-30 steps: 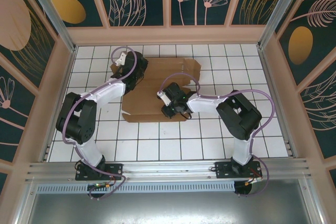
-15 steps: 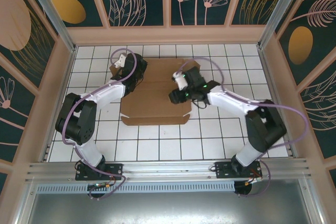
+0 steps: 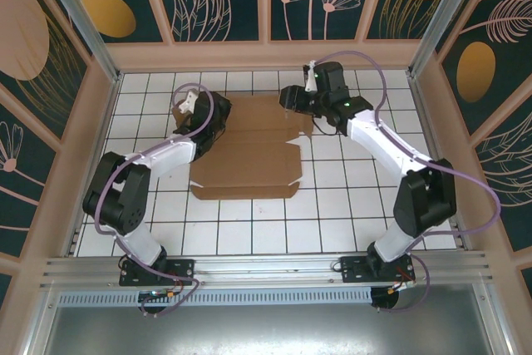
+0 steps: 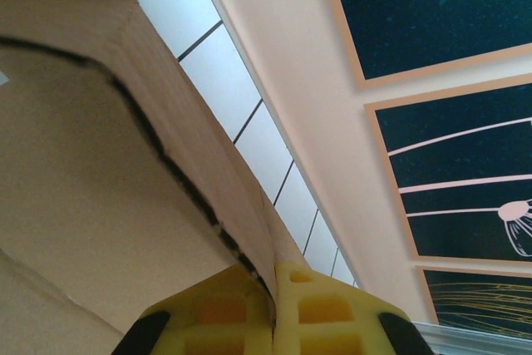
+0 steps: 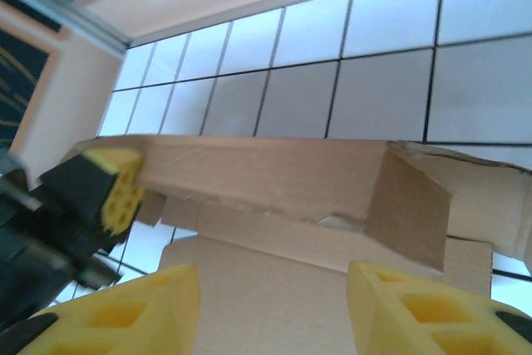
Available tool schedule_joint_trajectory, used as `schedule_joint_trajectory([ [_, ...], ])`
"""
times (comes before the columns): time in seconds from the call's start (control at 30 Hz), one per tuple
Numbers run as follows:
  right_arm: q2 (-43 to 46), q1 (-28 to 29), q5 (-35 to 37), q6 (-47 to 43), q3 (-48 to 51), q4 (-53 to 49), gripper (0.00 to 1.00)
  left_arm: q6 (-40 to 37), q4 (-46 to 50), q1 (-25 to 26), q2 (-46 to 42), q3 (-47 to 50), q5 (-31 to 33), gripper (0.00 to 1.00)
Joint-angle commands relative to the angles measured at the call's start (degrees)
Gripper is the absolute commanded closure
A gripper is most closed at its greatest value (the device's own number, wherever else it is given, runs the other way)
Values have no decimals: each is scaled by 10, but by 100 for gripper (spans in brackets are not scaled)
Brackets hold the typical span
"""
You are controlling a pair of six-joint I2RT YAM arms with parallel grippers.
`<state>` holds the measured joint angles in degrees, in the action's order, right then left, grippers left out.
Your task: Fold the paper box
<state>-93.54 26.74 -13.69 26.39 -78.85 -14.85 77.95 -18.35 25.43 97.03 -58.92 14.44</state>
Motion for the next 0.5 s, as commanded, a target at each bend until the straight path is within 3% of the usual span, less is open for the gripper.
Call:
schedule_joint_trajectory([
  [0.0, -32, 9, 56, 90, -19, -3, 50, 5, -22, 1, -17, 28, 10, 100],
  [0.47, -104, 2, 30, 171, -49, 45, 47, 11, -31, 1, -15, 46, 0, 100],
])
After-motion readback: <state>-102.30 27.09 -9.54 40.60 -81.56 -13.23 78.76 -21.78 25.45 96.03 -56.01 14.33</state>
